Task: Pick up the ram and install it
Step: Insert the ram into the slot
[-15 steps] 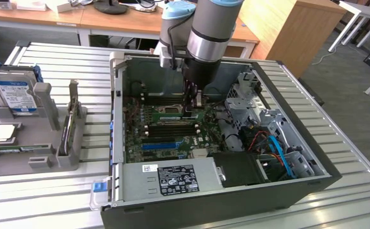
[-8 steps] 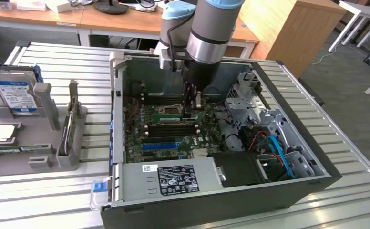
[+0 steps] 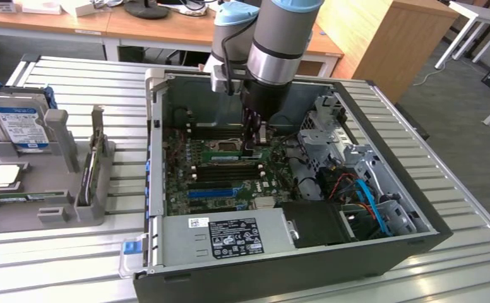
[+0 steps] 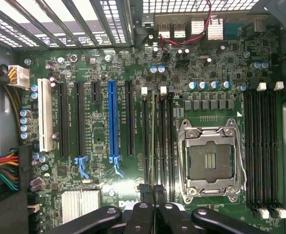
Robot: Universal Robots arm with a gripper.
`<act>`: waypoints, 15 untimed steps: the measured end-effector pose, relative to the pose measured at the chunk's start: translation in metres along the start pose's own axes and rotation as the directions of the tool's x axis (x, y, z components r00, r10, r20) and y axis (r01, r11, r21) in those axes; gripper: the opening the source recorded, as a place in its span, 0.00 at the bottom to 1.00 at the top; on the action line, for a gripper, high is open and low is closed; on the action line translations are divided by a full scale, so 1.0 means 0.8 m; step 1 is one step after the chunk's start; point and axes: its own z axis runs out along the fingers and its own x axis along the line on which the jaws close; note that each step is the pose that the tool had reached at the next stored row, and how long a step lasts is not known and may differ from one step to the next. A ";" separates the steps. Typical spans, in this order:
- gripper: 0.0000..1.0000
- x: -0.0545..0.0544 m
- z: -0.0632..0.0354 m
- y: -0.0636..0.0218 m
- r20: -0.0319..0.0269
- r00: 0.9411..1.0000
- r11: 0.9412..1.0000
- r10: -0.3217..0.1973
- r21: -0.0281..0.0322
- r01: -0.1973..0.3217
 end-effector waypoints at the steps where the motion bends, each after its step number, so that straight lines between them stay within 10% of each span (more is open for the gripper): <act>1: 0.12 0.000 0.000 0.000 0.000 1.000 1.000 -0.003 0.000 0.003; 15: 0.12 0.000 0.004 0.000 0.000 1.000 1.000 -0.013 0.000 0.013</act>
